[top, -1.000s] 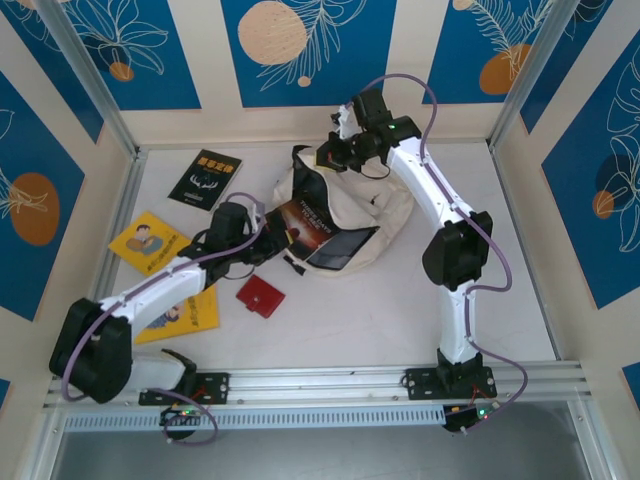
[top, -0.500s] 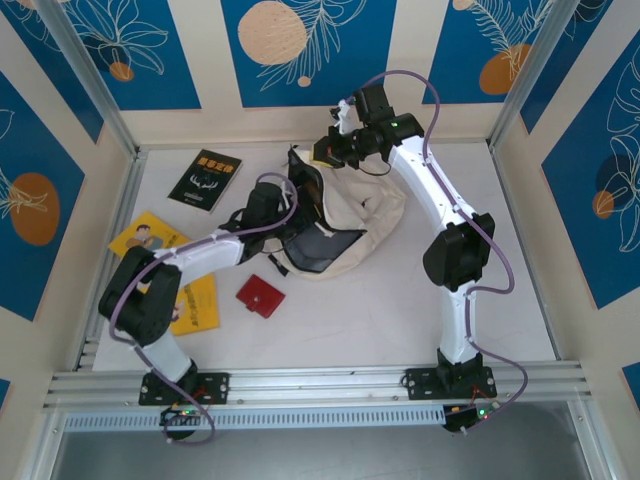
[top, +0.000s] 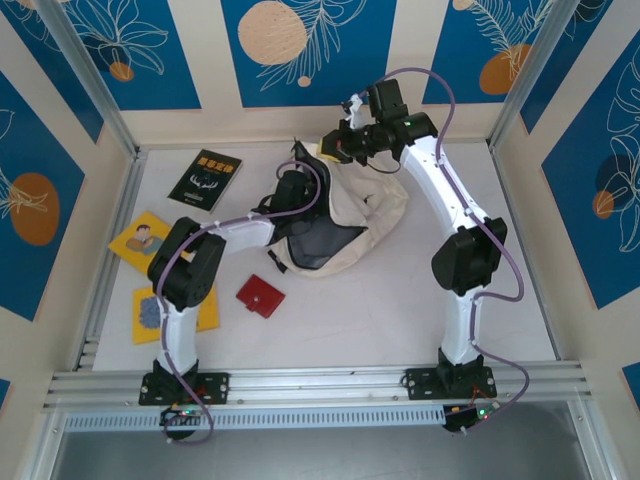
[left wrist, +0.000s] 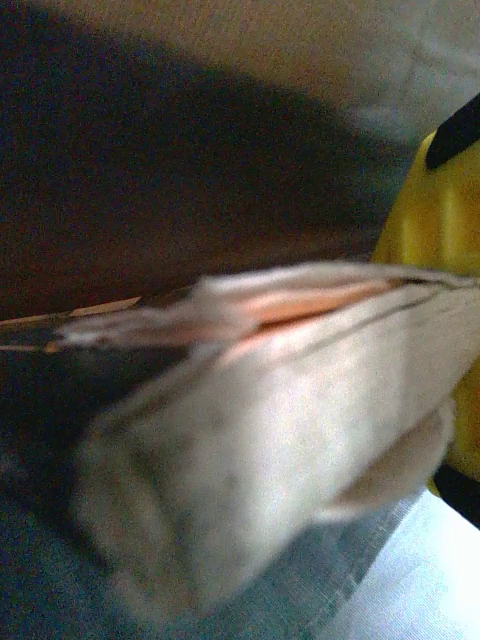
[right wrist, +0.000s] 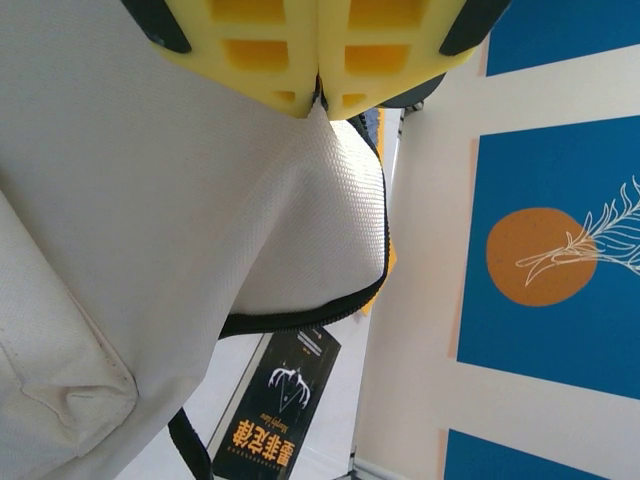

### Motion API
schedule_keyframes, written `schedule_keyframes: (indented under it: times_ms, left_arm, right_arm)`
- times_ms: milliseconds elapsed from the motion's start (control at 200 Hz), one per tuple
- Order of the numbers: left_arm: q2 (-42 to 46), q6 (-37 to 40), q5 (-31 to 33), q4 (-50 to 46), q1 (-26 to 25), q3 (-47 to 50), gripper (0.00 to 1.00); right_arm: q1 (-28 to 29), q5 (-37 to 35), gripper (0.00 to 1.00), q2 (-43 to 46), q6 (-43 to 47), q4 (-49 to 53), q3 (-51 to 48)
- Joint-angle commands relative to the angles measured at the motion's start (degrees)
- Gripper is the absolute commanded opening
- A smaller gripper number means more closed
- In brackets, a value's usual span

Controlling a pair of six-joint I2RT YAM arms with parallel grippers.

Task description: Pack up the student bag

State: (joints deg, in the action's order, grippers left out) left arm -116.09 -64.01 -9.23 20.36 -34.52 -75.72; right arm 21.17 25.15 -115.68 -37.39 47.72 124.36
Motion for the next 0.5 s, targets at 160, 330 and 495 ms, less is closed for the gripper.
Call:
schedule_keyframes:
  times_ms: [160,330,495]
  left_arm:
    - [-2.6,0.46,2.29,-2.15,-0.42,-2.86,0.26]
    - [0.81,0.95,2.69,-6.4,-0.22,-1.13,0.51]
    - [6.17,-1.18,0.55,-8.92,-0.19,2.7,0.64]
  right_arm:
    - [-0.51,1.82,0.0,3.62,-2.03,-3.95,-3.68]
    - [-1.27,-0.72,0.0,3.4,-2.45,-4.83,-5.17]
    - [-2.22,-2.56,0.0,2.48,-2.93,-5.06,-5.61]
